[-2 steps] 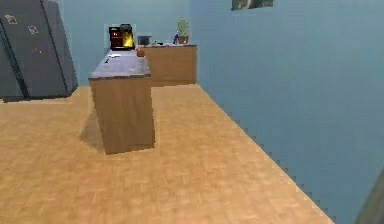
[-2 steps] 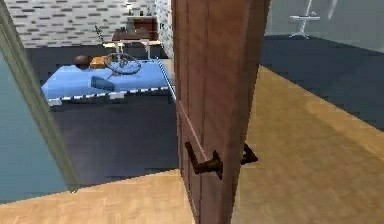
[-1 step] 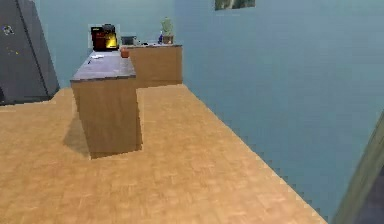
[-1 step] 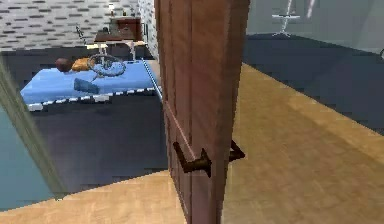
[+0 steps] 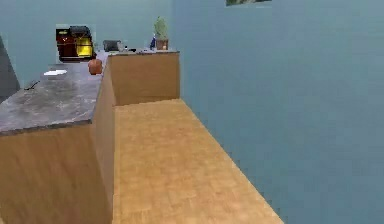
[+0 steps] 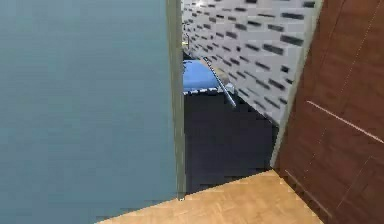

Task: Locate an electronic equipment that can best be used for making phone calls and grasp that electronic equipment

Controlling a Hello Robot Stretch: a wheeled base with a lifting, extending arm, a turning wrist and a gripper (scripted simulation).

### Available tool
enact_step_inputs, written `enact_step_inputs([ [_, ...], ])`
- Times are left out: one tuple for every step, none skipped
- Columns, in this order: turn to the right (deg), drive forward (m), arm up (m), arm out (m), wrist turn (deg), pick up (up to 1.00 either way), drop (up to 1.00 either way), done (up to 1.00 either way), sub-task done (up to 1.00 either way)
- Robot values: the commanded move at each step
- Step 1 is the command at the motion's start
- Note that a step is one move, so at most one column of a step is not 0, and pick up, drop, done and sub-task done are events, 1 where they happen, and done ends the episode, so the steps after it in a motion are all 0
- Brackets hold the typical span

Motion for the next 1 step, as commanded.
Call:
enact_step_inputs([
  [0.0, 1.0, 0.0, 0.0, 0.0, 0.0, 0.0, 0.0, 0.0],
])
